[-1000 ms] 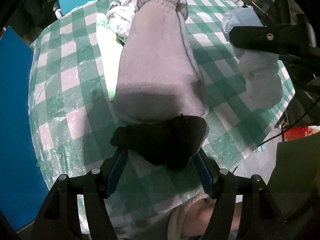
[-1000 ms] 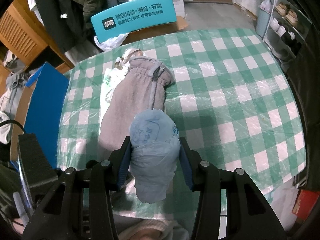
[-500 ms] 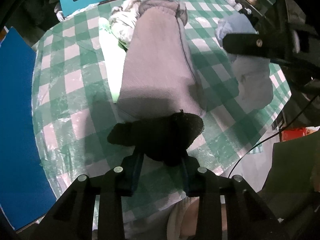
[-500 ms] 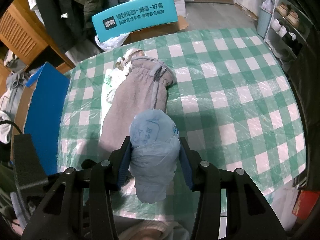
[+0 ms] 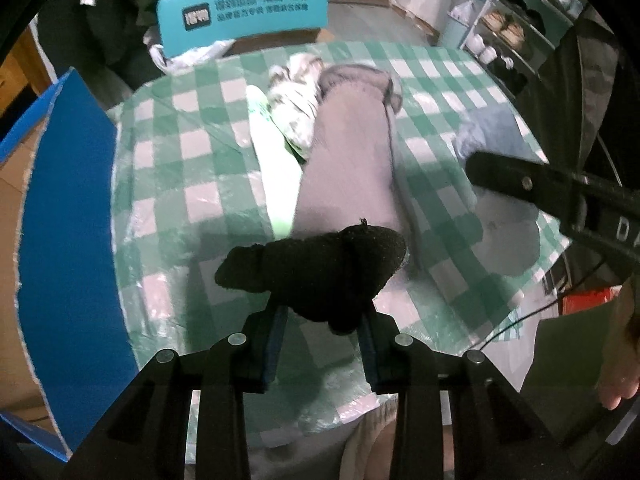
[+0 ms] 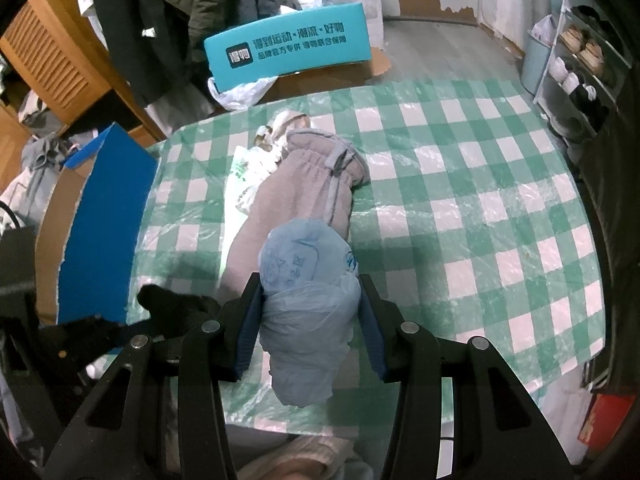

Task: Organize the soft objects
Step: 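Lift the light-blue sock with the right gripper while the left gripper grasps the black item, then carry the light-blue sock and black sock with both grippers over the cardboard box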

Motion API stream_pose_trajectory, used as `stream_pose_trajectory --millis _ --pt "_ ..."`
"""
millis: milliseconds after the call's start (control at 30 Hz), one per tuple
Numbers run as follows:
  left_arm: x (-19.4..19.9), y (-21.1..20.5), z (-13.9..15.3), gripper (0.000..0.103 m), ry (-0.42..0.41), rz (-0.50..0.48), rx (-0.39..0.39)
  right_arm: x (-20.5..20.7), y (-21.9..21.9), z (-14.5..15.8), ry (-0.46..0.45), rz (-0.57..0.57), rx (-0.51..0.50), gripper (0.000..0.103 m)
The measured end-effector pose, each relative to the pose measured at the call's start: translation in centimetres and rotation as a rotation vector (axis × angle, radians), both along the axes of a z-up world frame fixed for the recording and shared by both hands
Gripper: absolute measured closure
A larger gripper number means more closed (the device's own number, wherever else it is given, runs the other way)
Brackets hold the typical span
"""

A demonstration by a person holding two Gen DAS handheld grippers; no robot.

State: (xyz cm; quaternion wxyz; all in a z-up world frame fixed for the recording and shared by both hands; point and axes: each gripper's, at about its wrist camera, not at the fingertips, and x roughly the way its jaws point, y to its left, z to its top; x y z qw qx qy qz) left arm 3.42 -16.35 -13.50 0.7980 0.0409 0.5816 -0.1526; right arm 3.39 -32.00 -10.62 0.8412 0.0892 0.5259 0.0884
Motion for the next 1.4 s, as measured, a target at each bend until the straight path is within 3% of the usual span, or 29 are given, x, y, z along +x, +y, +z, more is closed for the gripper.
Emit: stream_pose_trajectory --millis 533,1400 --pt "1.0 2.7 4.0 0.069 -0.113 0.091 -0.016 -0.3 1.8 2.3 -0.049 0.043 -0.01 0.058" --pt "1.4 9.1 7.3 0.069 -0.175 0.232 -0.04 0.2 7.8 6.0 -0.117 0.154 -0.026 0.058"
